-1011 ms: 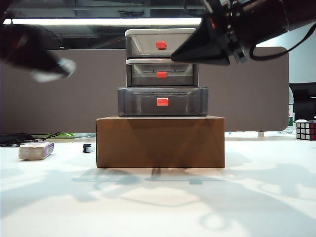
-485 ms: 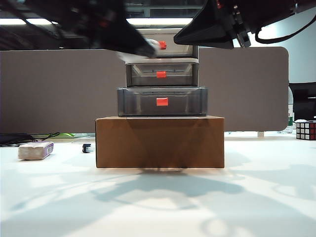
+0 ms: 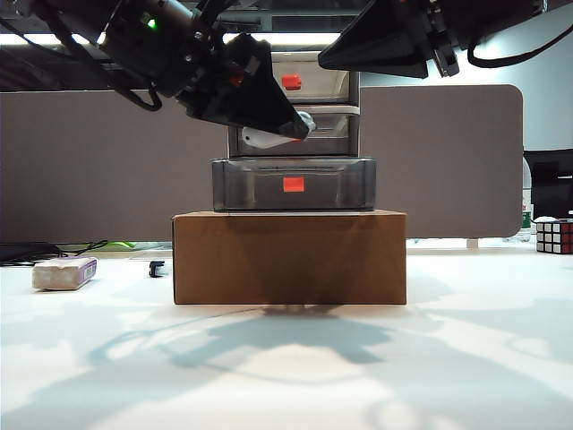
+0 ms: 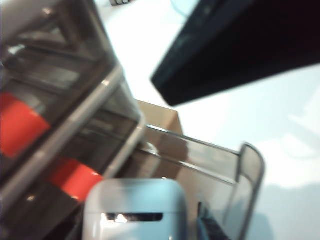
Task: Open the third layer of the drawer on the table, pick up the earphone case on the table and put it in, and finally close the drawer.
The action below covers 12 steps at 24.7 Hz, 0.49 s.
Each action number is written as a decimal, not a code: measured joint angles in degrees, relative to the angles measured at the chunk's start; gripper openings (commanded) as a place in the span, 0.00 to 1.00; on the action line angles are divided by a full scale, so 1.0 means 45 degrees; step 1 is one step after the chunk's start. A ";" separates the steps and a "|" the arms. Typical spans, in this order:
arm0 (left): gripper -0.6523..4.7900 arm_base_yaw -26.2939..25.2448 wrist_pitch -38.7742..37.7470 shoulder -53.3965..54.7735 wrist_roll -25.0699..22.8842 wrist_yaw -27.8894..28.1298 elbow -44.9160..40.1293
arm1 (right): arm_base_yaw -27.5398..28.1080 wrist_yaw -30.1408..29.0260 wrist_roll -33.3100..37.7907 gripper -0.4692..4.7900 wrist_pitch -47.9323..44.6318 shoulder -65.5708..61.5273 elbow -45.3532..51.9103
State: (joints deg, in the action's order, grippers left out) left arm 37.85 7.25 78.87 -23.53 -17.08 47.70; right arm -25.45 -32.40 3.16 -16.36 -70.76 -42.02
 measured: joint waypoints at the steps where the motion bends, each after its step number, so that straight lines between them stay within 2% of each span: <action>1: 0.58 0.0005 -0.0160 0.0000 0.0010 -0.0170 0.0000 | -0.0005 0.0000 0.0000 0.08 0.0000 0.0000 0.0000; 6: 0.55 0.0015 -0.0549 0.0000 0.0510 -0.0403 0.0000 | 0.0000 -0.0005 0.0000 0.08 0.0000 0.0000 0.0000; 7: 0.50 0.0015 -0.0607 0.0000 0.0573 -0.0403 0.0010 | 0.0000 0.0000 0.0000 0.08 0.0000 0.0000 0.0000; 9: 0.28 0.0015 -0.1030 -0.0112 0.0578 -0.0398 0.0068 | -0.0005 -0.0005 0.0000 0.08 -0.0005 0.0000 0.0000; 10: 0.22 0.0015 -0.1520 -0.0345 0.0583 -0.0398 0.0102 | -0.0005 -0.0010 0.0000 0.08 0.0000 0.0000 0.0005; 12: 0.21 0.0015 -0.2531 -0.1049 0.0593 -0.0403 0.0214 | -0.0005 -0.0005 0.0000 0.08 0.0000 0.0000 0.0005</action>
State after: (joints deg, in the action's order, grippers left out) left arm 37.91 -4.14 74.15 -20.86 -18.90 48.66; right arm -25.47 -32.42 3.16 -16.36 -70.76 -42.00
